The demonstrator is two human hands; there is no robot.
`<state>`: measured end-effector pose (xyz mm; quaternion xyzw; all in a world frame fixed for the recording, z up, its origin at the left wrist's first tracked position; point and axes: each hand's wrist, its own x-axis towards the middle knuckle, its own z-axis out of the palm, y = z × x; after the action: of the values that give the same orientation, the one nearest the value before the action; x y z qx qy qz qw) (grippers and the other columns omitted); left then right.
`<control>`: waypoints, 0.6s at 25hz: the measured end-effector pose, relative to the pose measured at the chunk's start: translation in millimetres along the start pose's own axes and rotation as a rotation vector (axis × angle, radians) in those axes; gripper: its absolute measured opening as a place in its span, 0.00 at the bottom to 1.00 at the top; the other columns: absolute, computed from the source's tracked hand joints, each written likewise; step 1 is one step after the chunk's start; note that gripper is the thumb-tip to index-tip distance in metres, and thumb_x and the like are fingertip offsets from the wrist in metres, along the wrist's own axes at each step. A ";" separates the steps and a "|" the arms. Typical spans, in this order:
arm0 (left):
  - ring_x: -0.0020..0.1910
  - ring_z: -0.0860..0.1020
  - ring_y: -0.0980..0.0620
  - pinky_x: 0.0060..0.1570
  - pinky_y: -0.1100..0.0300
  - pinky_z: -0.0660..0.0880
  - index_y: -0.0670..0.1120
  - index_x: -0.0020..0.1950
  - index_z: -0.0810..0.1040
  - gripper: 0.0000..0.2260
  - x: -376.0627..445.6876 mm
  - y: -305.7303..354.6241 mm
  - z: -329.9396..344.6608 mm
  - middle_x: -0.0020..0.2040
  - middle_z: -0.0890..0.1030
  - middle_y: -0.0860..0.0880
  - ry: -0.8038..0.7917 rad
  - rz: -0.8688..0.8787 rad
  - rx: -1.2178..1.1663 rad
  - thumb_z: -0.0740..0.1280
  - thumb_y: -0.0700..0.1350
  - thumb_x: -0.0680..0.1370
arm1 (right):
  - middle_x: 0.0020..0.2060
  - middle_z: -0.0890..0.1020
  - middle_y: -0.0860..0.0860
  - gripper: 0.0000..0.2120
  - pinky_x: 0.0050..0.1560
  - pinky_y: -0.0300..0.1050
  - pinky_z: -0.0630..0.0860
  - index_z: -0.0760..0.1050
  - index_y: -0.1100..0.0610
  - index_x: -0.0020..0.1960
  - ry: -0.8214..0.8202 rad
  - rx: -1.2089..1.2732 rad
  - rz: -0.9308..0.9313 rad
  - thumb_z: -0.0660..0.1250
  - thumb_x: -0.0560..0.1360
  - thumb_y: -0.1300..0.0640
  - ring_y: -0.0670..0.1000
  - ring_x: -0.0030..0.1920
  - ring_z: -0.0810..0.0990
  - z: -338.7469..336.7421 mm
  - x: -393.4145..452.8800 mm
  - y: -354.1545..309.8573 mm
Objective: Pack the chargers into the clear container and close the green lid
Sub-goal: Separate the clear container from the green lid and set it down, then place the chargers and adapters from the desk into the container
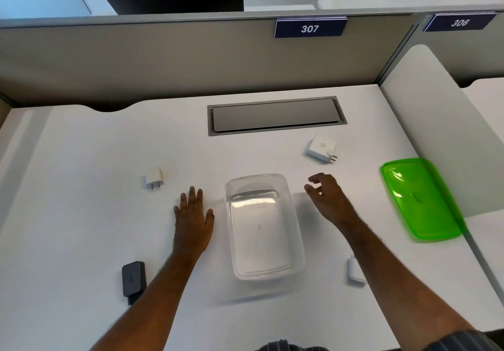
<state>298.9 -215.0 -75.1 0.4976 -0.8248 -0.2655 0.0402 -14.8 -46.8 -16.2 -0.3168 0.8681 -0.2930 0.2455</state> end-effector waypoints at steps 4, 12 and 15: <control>0.84 0.43 0.43 0.82 0.40 0.43 0.44 0.83 0.46 0.30 4.5 -7.5 11.8 0.84 0.45 0.44 -0.012 0.016 0.074 0.54 0.51 0.85 | 0.60 0.72 0.56 0.15 0.61 0.52 0.73 0.74 0.56 0.61 0.086 -0.093 -0.036 0.71 0.76 0.54 0.60 0.60 0.75 -5.6 34.9 6.7; 0.84 0.47 0.42 0.81 0.38 0.49 0.44 0.84 0.49 0.30 5.7 -15.0 33.8 0.85 0.49 0.43 0.101 0.033 0.239 0.47 0.55 0.84 | 0.78 0.61 0.61 0.35 0.65 0.64 0.68 0.64 0.59 0.75 0.150 -0.509 -0.136 0.72 0.73 0.51 0.64 0.75 0.63 -13.1 109.6 15.1; 0.84 0.47 0.43 0.81 0.39 0.49 0.45 0.84 0.48 0.30 6.0 -17.1 38.3 0.85 0.48 0.44 0.115 0.028 0.261 0.47 0.55 0.84 | 0.80 0.57 0.60 0.42 0.68 0.65 0.66 0.57 0.59 0.79 0.056 -0.576 -0.097 0.72 0.72 0.48 0.63 0.78 0.58 -12.9 132.5 18.6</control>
<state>296.9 -211.0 -117.3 0.5014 -0.8555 -0.1263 0.0261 -120.2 -122.5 -51.3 -0.4062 0.9058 -0.0545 0.1074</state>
